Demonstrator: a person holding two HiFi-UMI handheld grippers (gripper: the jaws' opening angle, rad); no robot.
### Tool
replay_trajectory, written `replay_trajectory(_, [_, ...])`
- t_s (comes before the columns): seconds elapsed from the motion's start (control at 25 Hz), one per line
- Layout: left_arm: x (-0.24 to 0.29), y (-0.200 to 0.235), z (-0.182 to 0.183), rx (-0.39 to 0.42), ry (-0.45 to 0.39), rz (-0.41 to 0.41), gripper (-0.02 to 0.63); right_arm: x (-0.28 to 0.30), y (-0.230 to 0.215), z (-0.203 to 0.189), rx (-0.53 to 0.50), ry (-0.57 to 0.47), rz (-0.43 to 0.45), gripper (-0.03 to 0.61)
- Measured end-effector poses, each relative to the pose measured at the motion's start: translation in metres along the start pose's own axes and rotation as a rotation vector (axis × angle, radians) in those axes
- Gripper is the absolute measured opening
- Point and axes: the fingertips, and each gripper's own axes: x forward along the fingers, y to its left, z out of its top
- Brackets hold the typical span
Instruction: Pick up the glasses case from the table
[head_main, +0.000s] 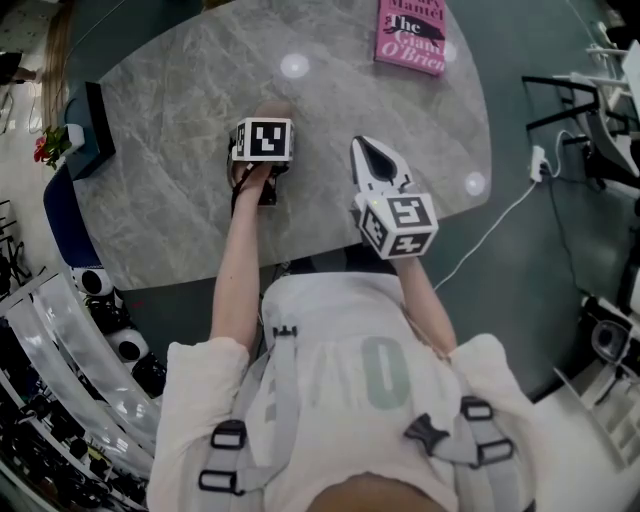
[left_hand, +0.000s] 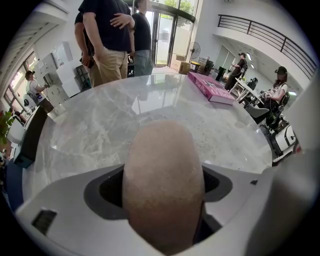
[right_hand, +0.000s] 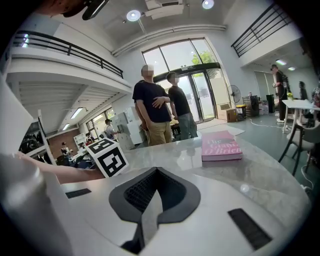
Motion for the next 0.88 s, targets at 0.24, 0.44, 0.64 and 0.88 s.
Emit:
replay_trajectory(0.24, [-0.060, 0.022, 0.034, 0.010, -0.164, 0.062, 0.397, -0.003, 0.017, 0.019, -0.046, -0.043, 0.018, 0.000])
replay_trajectory(0.44, [-0.126, 0.036, 0.059, 0.001, -0.364, 0.096, 0.397, -0.004, 0.038, 0.046, -0.102, -0.098, 0.039, 0.000])
replay_trajectory(0.64, [-0.212, 0.046, 0.070, 0.026, -0.596, 0.174, 0.397, -0.011, 0.061, 0.077, -0.157, -0.170, 0.068, 0.000])
replay_trajectory(0.88, [-0.290, 0.048, 0.056, 0.040, -0.845, 0.263, 0.397, -0.024, 0.086, 0.104, -0.199, -0.250, 0.098, 0.000])
